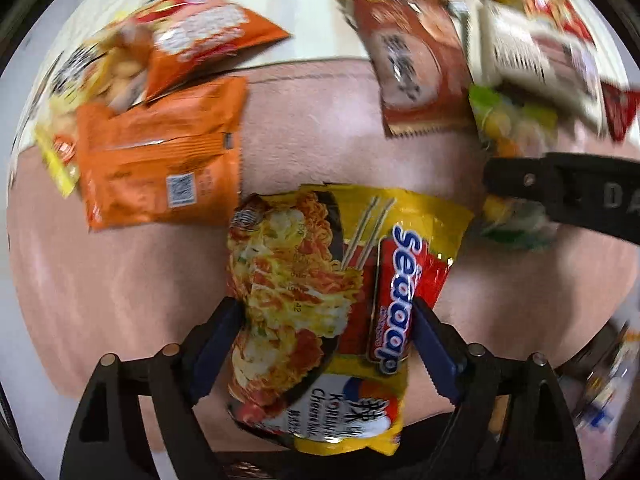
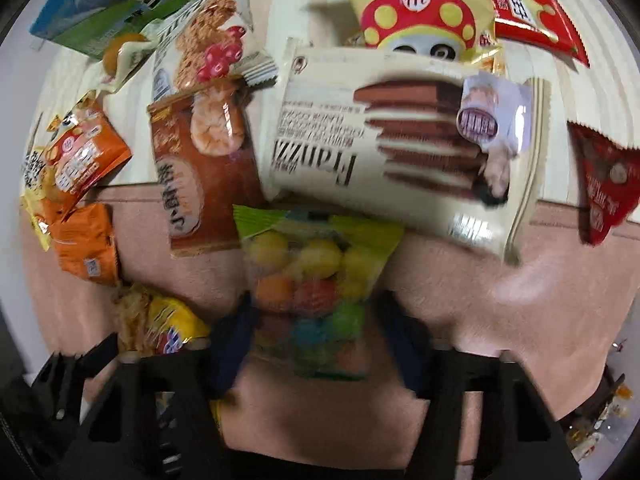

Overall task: Organize snacks
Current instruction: 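Grasp the yellow Seaodp noodle bag with the left tool while the right tool grasps the candy ball bag, then carry both bags into the cardboard box and open both tools to release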

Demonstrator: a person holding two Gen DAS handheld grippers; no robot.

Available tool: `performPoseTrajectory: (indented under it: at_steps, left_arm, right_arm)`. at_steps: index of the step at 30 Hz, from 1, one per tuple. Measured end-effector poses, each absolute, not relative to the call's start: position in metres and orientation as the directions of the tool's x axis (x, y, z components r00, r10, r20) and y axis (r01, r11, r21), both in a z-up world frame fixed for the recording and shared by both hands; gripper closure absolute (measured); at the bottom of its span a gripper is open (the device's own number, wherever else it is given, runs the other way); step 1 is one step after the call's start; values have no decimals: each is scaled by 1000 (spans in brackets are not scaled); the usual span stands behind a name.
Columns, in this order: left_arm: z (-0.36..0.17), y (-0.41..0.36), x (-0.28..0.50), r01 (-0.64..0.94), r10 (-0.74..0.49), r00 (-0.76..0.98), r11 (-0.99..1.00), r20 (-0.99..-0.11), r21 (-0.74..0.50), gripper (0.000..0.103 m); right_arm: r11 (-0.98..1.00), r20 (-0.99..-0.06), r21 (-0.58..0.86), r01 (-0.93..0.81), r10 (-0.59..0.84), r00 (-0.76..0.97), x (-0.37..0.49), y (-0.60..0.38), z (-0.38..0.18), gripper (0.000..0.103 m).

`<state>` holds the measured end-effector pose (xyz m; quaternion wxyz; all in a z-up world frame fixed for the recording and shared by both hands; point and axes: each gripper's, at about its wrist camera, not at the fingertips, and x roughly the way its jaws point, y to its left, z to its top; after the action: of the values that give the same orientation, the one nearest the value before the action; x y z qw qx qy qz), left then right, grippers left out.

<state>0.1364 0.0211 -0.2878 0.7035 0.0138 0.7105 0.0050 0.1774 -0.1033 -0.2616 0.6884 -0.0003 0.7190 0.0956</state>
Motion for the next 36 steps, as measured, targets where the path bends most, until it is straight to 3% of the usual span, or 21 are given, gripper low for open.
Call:
performPoseTrajectory:
  at_steps: [10, 14, 19, 22, 25, 30, 36]
  left_arm:
    - [-257, 90, 169, -114, -120, 26, 986, -992, -122, 20]
    - [-256, 96, 174, -23, -104, -30, 994, -994, -103, 17]
    - [-266, 103, 161, 67, -95, -93, 993, -991, -101, 14]
    - [-262, 111, 163, 59, -82, -68, 995, -994, -86, 17]
    - [-255, 100, 150, 39, -44, -37, 998, -998, -46, 18]
    - [-218, 100, 143, -2, -59, 15, 998, -998, -59, 18]
    - [-126, 133, 145, -61, -130, 147, 988, -981, -140, 18]
  right_arm:
    - [991, -991, 72, -115, 58, -122, 124, -140, -250, 51]
    - [992, -987, 128, -1, 128, -103, 127, -142, -254, 39]
    - [988, -987, 137, 65, 142, -78, 130, -153, -260, 38]
    - [992, -992, 106, 66, 110, -63, 138, -146, -269, 49]
    - [993, -992, 111, 44, 113, -51, 130, -150, -268, 52]
    - [988, -988, 153, 22, 154, -27, 107, -151, -247, 53]
    - [967, -966, 255, -8, 255, 46, 105, -169, -183, 53]
